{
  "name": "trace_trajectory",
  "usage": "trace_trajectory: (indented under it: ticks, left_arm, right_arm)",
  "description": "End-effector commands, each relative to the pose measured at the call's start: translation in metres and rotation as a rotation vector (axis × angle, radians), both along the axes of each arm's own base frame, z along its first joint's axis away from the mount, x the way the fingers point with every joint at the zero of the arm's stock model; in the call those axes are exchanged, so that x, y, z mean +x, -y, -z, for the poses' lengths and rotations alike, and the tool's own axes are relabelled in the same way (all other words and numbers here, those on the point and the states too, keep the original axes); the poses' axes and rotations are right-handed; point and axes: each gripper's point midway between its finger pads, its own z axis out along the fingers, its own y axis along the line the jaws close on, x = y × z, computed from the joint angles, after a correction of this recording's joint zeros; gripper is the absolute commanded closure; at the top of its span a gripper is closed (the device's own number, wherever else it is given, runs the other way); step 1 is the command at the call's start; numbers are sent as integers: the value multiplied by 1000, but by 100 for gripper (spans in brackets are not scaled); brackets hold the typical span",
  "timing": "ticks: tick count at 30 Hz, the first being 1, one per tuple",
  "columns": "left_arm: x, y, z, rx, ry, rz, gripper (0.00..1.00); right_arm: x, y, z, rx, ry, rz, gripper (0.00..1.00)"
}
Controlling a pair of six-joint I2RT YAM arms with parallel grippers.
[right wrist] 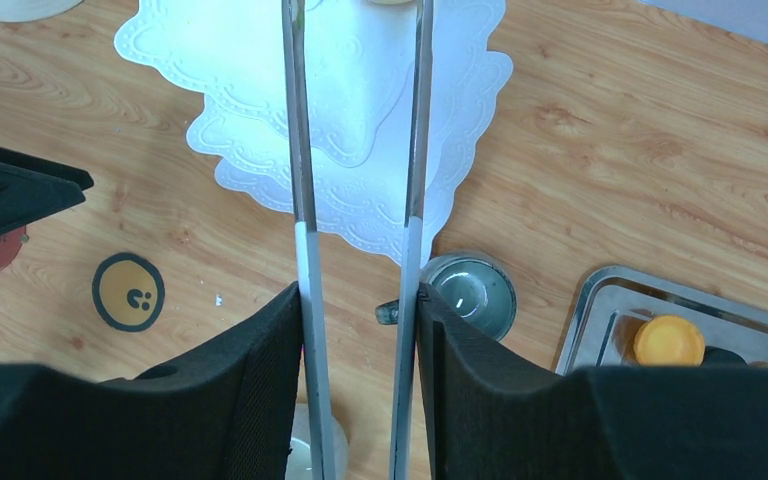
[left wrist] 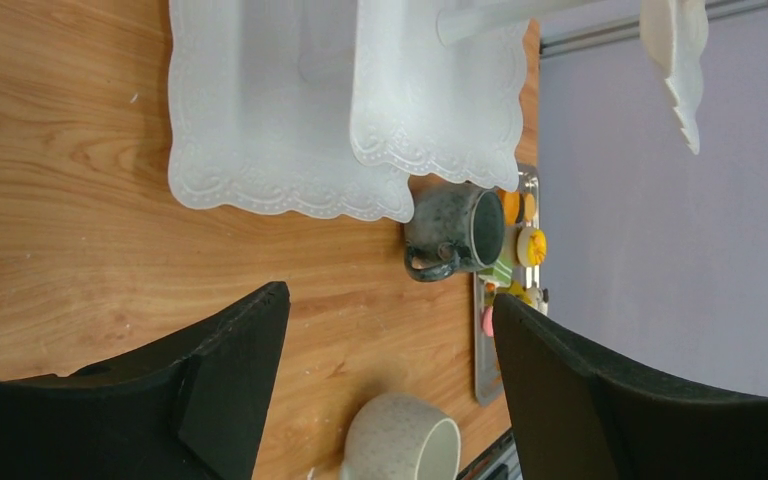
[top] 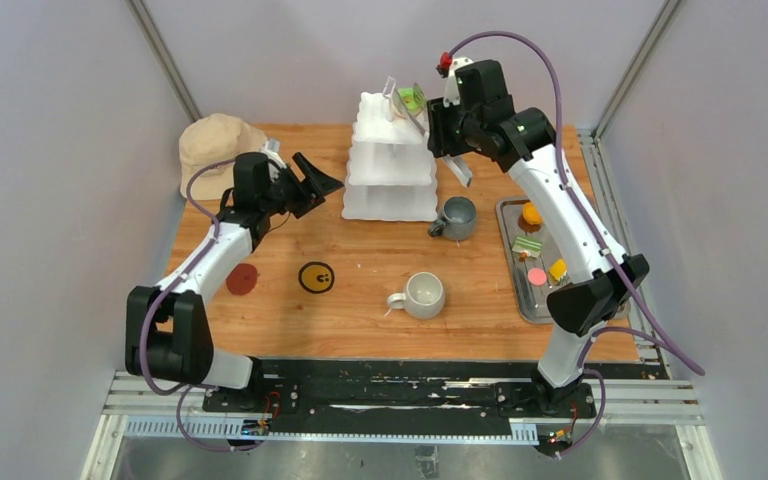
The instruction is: Serve the afternoon tea
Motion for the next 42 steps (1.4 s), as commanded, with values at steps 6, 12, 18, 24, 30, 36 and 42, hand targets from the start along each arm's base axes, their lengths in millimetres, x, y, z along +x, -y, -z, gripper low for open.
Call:
trace_trajectory:
  ticks: [6,12,18,24,30,36,42]
  left_arm:
    - [-8,-12,-25,102,64,-21,21]
    - [-14,-16,-27,128,68,-30,21]
    - [-21,-22,-32,174,85,-27,21]
    - [-36,-32,-41,286,122,-9,21]
    - [-61,-27,-42,422,149,66,21]
    - [-77,-12,-45,443,168,133,20]
    - [-79,-11,-41,450,169,149,20]
  right_arm:
    - [-18,2,-42,67,90,-7,61]
    - [-29,16,-57,82,139,26,67]
    - [-50,43,-67,59,179,89,69]
    - [-97,117,-43,-16,173,280,69]
    - [-163,190,24,-74,-32,480,69]
    - [-235,217,105,-95,-356,653,71]
    - [-259,231,128,-104,-465,789,70]
